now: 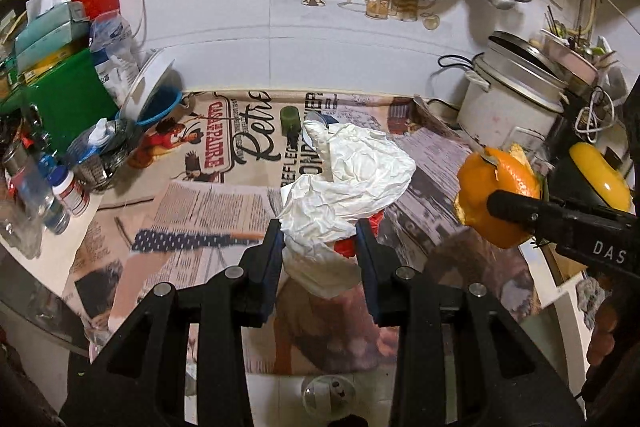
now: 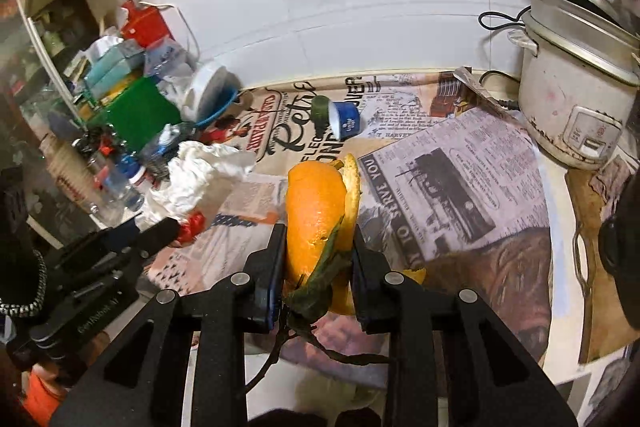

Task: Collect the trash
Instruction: 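Lift the plastic bag and orange peel off the counter down over the bucket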

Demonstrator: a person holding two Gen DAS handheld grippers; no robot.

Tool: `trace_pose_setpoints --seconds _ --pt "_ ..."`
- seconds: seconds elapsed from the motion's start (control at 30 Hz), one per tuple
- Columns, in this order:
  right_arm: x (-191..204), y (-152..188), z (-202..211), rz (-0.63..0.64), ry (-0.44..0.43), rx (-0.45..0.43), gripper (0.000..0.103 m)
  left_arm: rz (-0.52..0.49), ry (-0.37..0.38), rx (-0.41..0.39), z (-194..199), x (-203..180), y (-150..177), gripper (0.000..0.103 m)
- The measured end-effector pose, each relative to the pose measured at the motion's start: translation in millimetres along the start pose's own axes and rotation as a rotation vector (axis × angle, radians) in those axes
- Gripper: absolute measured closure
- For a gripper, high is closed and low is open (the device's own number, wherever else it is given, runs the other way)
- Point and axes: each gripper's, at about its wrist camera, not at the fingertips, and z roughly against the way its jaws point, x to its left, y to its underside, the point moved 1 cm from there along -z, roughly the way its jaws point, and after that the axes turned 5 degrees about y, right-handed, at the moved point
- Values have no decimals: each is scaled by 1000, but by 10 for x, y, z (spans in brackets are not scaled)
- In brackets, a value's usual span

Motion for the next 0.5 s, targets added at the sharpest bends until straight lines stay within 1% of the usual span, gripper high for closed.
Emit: trace_pose_setpoints --seconds 0.1,0.3,0.5 --pt "58 153 130 -16 -3 -12 77 -9 15 7 121 -22 137 68" --pt "293 506 355 -45 38 -25 77 -32 52 3 446 25 493 68" --pt "701 998 554 -56 60 -12 77 -43 45 21 943 231 1070 68"
